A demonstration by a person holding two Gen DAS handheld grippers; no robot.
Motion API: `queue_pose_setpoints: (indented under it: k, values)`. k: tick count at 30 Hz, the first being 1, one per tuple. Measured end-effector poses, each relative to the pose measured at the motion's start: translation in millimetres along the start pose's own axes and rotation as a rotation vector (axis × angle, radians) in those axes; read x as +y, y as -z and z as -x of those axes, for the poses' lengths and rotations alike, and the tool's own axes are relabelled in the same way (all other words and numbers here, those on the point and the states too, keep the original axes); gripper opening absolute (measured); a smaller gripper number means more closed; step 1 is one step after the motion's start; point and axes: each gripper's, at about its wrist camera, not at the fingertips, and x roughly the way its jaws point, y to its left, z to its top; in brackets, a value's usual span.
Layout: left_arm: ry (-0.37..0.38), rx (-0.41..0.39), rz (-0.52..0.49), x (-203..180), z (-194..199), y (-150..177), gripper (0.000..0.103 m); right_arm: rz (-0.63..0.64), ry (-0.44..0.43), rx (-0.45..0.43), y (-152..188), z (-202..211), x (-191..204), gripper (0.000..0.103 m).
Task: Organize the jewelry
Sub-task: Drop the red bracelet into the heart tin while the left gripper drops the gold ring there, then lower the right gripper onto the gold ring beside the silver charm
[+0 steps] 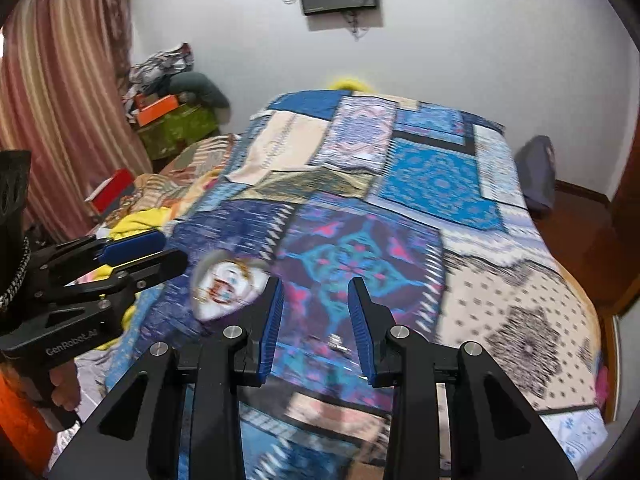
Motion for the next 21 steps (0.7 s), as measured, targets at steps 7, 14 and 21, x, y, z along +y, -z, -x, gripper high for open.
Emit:
queue_pose_setpoints:
  k: [7, 14, 21]
  values:
    - [0.051, 0.098, -0.005, -23, -29, 17, 0.038, -0.064, 0.066, 0.054, 24, 2, -45, 0.030]
    - [0.080, 0.194, -0.028, -41, -64, 38, 0.038, -0.081, 0.058, 0.125, 47, -11, -57, 0.030]
    - [0.092, 0.266, -0.073, -53, -92, 55, 0.038, -0.061, 0.014, 0.196, 60, -37, -53, 0.030]
